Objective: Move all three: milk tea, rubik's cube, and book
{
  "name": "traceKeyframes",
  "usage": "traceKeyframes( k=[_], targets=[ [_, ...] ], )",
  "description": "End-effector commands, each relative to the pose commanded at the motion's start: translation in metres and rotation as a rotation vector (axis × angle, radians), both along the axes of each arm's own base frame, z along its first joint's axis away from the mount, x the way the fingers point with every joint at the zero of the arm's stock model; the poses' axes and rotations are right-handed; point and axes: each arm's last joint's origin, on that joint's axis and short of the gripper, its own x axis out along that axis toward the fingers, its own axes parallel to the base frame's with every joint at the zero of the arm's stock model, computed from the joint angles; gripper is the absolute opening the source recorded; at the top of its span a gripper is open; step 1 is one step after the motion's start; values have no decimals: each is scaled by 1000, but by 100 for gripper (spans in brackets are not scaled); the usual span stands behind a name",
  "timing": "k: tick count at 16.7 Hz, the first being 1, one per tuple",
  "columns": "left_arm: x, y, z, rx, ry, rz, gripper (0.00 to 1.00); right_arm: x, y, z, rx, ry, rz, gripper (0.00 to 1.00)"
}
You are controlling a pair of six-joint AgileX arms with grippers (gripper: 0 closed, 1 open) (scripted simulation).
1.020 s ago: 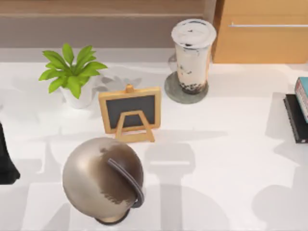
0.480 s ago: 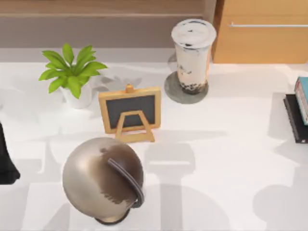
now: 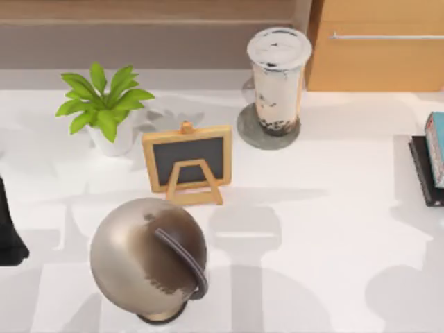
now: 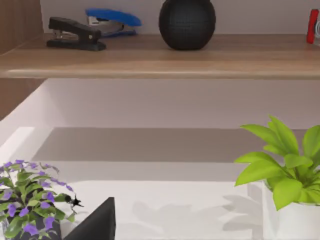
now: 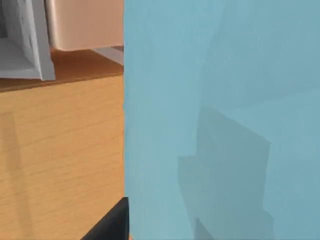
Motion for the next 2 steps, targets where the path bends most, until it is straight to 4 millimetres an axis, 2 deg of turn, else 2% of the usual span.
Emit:
traceKeyframes(
  k=[2],
  targets=[
    [0, 0, 0, 0, 0, 0, 100, 0, 0, 0, 0, 0, 0, 100]
  ],
)
